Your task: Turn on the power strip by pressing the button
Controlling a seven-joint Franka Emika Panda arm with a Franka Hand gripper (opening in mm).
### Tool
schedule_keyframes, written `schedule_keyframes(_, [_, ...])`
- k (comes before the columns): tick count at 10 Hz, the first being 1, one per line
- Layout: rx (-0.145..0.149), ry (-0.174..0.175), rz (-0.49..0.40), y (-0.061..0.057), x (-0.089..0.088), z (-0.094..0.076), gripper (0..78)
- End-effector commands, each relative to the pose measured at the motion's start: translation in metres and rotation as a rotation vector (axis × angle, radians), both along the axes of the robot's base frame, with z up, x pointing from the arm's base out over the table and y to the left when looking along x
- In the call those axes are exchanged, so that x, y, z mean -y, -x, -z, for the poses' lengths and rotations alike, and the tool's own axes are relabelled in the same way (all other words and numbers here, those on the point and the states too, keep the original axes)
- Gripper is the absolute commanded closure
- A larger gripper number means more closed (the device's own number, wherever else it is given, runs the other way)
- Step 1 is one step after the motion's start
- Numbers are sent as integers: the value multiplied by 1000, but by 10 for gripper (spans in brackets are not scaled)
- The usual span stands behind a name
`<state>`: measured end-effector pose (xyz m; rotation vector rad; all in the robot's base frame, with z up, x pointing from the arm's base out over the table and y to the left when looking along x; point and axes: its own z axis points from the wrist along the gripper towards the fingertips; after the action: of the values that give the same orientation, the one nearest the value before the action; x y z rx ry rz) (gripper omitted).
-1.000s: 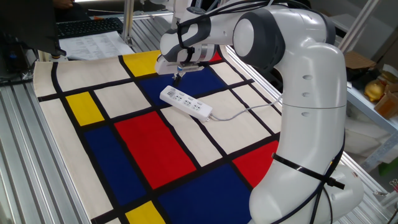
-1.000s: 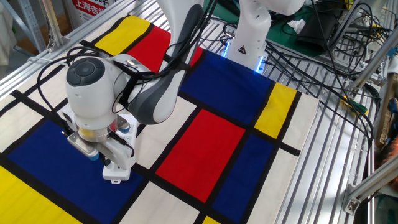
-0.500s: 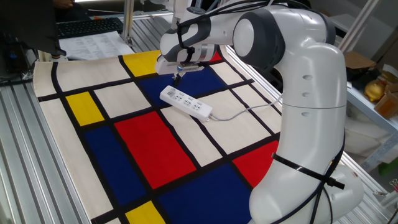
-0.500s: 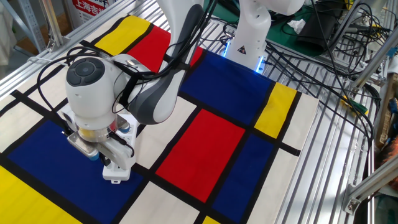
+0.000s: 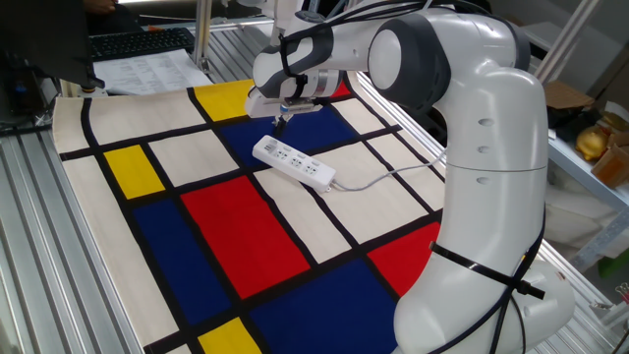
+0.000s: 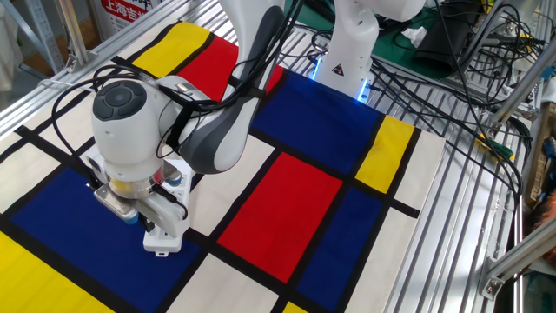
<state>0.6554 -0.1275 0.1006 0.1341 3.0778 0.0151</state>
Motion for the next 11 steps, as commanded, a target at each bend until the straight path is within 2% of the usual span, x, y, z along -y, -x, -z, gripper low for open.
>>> schedule_keyframes(1, [-39, 54, 29, 4, -14, 38, 776])
schedule_keyframes(11, [-39, 61, 34, 7, -16, 39, 776])
